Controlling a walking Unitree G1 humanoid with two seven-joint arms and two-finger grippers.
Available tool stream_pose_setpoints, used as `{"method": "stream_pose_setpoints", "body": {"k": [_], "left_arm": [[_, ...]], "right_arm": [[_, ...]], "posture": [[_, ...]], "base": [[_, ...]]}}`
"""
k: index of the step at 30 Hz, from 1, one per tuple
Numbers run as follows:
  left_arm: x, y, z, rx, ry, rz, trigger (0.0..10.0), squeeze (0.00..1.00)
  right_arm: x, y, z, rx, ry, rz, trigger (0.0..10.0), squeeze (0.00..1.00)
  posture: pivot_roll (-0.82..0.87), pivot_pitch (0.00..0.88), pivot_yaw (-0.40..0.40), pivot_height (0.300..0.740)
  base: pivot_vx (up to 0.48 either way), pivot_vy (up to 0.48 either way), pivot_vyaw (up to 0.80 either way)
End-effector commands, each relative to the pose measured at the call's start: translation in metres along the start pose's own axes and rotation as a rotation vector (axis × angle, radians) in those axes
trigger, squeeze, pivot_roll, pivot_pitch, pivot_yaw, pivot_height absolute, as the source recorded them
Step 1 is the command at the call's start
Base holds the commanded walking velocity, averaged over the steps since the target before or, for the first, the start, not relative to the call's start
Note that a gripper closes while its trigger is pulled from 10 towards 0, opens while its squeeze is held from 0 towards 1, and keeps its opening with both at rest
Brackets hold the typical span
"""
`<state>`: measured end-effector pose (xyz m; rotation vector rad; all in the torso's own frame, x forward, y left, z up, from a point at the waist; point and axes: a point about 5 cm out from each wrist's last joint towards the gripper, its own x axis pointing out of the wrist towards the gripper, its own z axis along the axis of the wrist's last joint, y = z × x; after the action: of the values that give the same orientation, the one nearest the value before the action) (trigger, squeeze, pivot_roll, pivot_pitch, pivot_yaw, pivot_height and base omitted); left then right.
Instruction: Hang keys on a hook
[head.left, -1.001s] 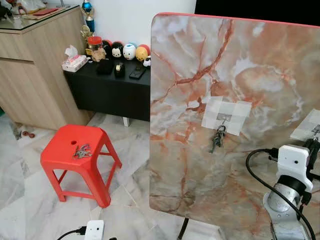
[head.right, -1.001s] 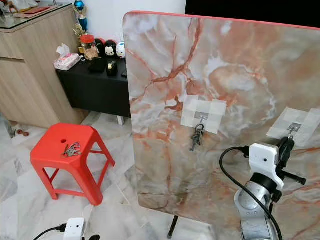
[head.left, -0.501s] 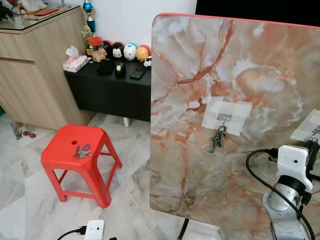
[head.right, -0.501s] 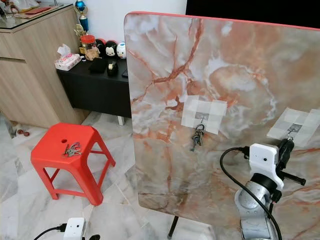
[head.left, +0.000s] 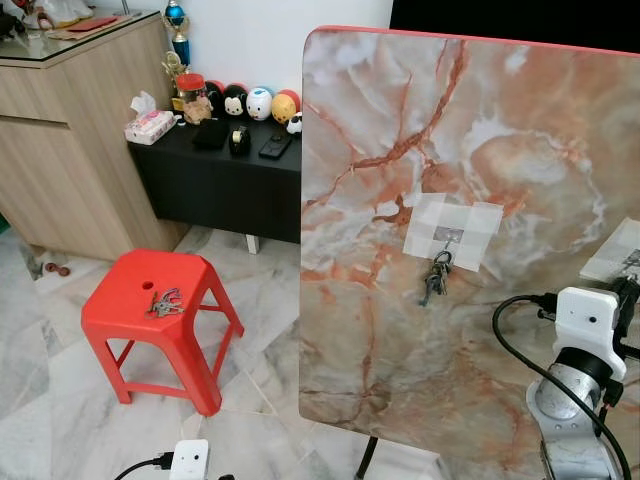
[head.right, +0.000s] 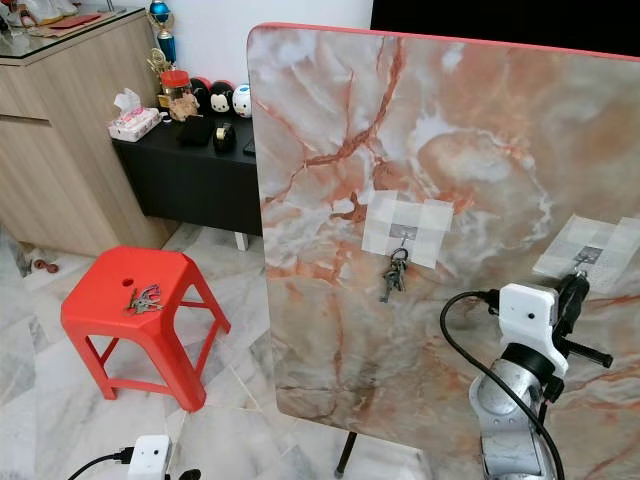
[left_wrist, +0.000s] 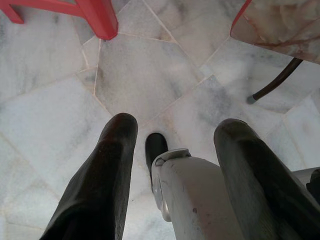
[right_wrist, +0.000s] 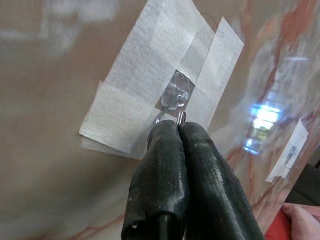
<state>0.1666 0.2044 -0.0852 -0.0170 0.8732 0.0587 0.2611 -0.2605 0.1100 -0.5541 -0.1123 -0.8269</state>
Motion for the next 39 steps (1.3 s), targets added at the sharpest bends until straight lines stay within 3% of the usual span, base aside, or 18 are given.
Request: {"method": "stream_pose_setpoints", "body": {"k": [1, 19, 35, 36, 37, 39], "left_arm": [[-0.0005, -0.0010, -0.0040, -0.006, 0.024, -0.001, 10.0, 0.00], [-0.0006, -0.0018, -0.0050, -0.005, 0.026, 0.000, 10.0, 0.00], [0.0012, -0.0046, 0.0001, -0.003, 0.015, -0.004, 10.0, 0.00], [0.0012, -0.0046, 0.0000, -0.004, 0.014, -0.004, 10.0, 0.00], [0.0011, -0.0045, -0.0001, -0.003, 0.014, -0.004, 10.0, 0.00], [0.0010, -0.0043, -0.0002, -0.003, 0.014, -0.004, 10.0, 0.00]], "right_arm": [[0.0038, -0.0016, 0.0049, 0.013, -0.007, -0.009, 10.0, 0.00], [0.0041, 0.0075, -0.0004, -0.016, 0.044, 0.055, 10.0, 0.00], [0.0032, 0.0044, 0.0017, -0.003, 0.033, 0.043, 10.0, 0.00], [0.0030, 0.0037, 0.0023, -0.001, 0.029, 0.039, 10.0, 0.29], [0.0029, 0.0031, 0.0034, 0.004, 0.024, 0.036, 10.0, 1.00], [0.0029, 0.0024, 0.0047, 0.008, 0.019, 0.032, 10.0, 1.00]], "posture": [[-0.02, 0.000, -0.063, 0.740], [-0.02, 0.000, -0.062, 0.740], [-0.02, 0.000, -0.062, 0.740], [-0.02, 0.000, -0.062, 0.740], [-0.02, 0.000, -0.062, 0.740], [-0.02, 0.000, -0.062, 0.740]], "base": [[0.000, 0.000, 0.00], [0.000, 0.000, 0.00], [0.000, 0.000, 0.00], [0.000, 0.000, 0.00], [0.000, 0.000, 0.00], [0.000, 0.000, 0.00]]}}
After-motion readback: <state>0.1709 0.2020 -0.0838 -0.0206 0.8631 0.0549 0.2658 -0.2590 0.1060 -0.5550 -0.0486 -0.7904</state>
